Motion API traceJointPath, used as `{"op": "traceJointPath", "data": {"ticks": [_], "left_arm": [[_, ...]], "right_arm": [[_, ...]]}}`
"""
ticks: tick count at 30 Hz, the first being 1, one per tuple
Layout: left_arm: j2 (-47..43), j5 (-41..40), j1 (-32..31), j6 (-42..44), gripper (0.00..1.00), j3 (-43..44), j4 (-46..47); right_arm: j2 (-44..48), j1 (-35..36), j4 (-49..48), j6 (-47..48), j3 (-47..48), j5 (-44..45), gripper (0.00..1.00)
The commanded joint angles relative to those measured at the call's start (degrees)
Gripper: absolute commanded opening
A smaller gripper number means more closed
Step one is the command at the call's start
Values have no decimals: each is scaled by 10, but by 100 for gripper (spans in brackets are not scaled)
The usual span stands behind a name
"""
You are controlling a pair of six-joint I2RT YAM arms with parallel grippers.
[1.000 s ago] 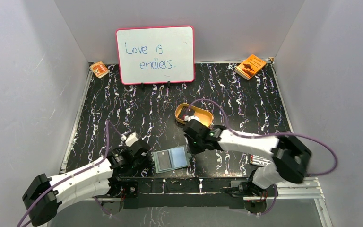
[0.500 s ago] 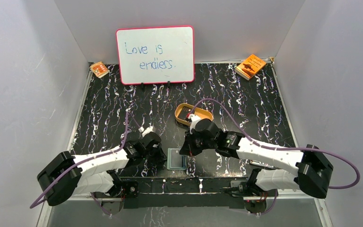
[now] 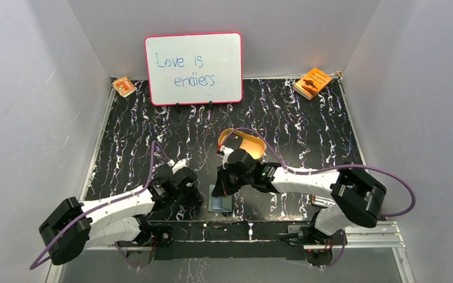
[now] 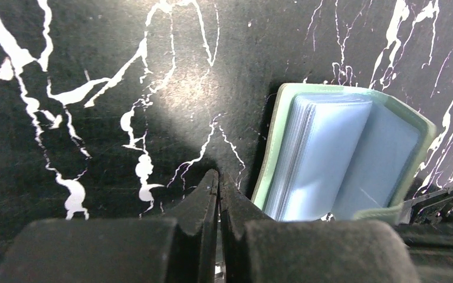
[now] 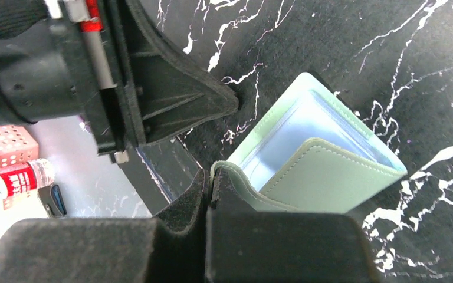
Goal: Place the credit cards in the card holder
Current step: Close the card holder at the center of the board.
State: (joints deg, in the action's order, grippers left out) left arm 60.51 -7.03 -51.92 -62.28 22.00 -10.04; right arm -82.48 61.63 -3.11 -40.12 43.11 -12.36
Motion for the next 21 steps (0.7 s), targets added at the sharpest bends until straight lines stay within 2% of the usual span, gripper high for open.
{"op": "traceJointPath", "data": {"ticks": [1, 7, 8, 11, 13, 21], "left_arm": [[-36, -26, -1, 4, 1, -10, -51], [-93, -49, -1, -5, 4, -9, -101], [-101, -55, -2, -8, 4, -8, -110], [-129, -70, -1, -18, 6, -7, -134], [-146, -80, -1, -26, 7, -8, -146], [-191, -103, -2, -46, 9, -11, -182]], "right_arm": [[-38, 3, -44, -21, 32, -9, 0], [-108, 4, -56, -25, 72, -32, 0], [-117, 4, -57, -23, 81, -39, 6], [-132, 7, -57, -15, 105, -50, 32], [-135, 8, -49, -6, 123, -51, 45], [-88, 9, 67, 29, 195, -23, 72]]}}
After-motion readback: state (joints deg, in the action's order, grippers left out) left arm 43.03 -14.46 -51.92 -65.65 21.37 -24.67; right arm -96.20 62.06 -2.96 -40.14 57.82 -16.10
